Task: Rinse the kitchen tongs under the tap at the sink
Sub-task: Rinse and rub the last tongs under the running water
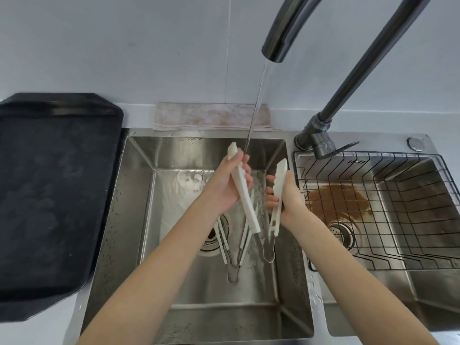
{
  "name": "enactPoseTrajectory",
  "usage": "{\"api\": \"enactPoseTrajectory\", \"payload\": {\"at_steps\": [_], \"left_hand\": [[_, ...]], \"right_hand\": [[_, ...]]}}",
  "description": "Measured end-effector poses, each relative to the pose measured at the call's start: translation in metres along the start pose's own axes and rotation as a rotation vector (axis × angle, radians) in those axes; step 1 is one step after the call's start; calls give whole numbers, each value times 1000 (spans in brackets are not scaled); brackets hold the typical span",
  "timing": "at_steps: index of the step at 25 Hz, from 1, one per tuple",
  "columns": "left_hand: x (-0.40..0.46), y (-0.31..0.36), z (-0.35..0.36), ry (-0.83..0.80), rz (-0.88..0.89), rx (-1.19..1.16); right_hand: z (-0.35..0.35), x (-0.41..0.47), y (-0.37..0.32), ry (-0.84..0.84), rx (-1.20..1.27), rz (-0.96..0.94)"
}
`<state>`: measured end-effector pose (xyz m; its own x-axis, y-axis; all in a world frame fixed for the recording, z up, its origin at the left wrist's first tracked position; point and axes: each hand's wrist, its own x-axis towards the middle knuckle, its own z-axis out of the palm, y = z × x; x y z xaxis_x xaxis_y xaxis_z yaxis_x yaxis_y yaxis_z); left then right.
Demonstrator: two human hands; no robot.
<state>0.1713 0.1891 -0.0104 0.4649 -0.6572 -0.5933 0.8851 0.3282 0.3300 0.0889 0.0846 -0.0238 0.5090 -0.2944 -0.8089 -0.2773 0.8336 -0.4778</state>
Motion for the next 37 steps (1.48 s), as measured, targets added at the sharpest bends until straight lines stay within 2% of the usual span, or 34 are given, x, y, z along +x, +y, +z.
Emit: {"api": "enactPoseTrajectory", "payload": {"at_steps": [3, 5, 8, 12, 15, 18, 21, 23, 26, 30, 34, 37], "left_hand": [[-4, 6, 13, -143, 50, 105], [-6, 7, 21, -161, 57, 163], [-2, 11, 28, -59, 27, 213], [6, 15, 30, 141, -22, 343], [9, 12, 27, 197, 32, 433], [9, 8, 25, 62, 90, 452], [6, 14, 19, -114, 63, 440], [6, 17, 17, -134, 54, 453], [8, 19, 14, 24, 89, 480], [14, 24, -10, 286, 114, 337], [10, 25, -34, 333, 74, 218], [6, 20, -34, 297, 43, 159]], "right_hand": [[2, 14, 22, 8, -40, 122], [7, 18, 32, 48, -116, 124], [12, 16, 34, 88, -108, 116], [12, 8, 28, 42, 17, 59], [16, 6, 27, 45, -56, -41], [20, 5, 28, 93, -131, -66], [16, 5, 26, 132, -76, -70], [12, 5, 23, 132, -33, -83], [14, 4, 19, 108, 37, -112], [29, -4, 7, 26, 51, -187], [49, -17, -6, -84, -296, -378], [65, -24, -11, -149, -424, -474]]}}
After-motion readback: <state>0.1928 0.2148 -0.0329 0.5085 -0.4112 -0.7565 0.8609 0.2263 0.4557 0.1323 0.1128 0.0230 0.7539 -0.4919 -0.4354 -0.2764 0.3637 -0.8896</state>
